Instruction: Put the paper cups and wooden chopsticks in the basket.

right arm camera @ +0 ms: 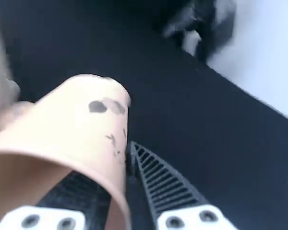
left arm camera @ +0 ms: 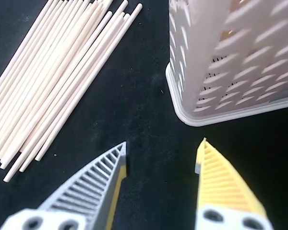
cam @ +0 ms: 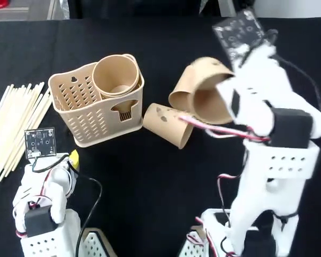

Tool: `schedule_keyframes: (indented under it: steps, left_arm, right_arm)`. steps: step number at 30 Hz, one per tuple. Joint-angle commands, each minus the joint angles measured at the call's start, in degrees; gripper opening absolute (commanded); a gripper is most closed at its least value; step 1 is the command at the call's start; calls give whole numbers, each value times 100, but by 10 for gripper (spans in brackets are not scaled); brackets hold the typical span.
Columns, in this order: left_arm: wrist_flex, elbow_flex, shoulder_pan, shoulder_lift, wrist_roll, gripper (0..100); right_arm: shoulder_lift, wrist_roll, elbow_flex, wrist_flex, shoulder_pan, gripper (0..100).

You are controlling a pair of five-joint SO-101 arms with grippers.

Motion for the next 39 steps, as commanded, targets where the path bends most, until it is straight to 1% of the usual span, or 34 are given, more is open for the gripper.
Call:
schedule_keyframes:
  steps: [1, 5, 14, 25, 29, 30, 31, 33, 36, 38, 39]
  left_arm:
    - [-88, -13, -4, -9, 9, 230]
    - [-88, -13, -4, -9, 9, 230]
    - [-88, -13, -4, -9, 9, 230]
    - [-88, -13, -4, -9, 9, 230]
    - [-88, -13, -4, -9, 9, 230]
    - [-88, -13, -4, -9, 9, 230]
    - [-88, -13, -4, -9, 9, 230]
    - [-88, -13, -4, -9, 9, 230]
    - [-88, -13, -4, -9, 9, 230]
    - [-88, -13, -4, -9, 9, 230]
    - [-88, -13, -4, -9, 9, 230]
  right_arm:
    - [251, -396, -892, 35, -1020, 12]
    - [769, -659, -1446, -193, -1697, 12]
    - [2141, -651, -2141, -229, -2488, 12]
    - [3345, -607, -2993, -211, -2497, 12]
    - [3697, -615, -3363, 53, -2479, 18]
    - [3776, -615, -3486, 141, -2488, 33]
    - [3837, -615, -3600, 211, -2497, 69]
    - [3934, -589, -3837, 308, -2505, 178]
    - [3996, -202, -4163, 519, -2620, 340]
    - [3996, -70, -4321, 642, -2778, 416]
    - [3978, -44, -4400, 668, -2892, 435]
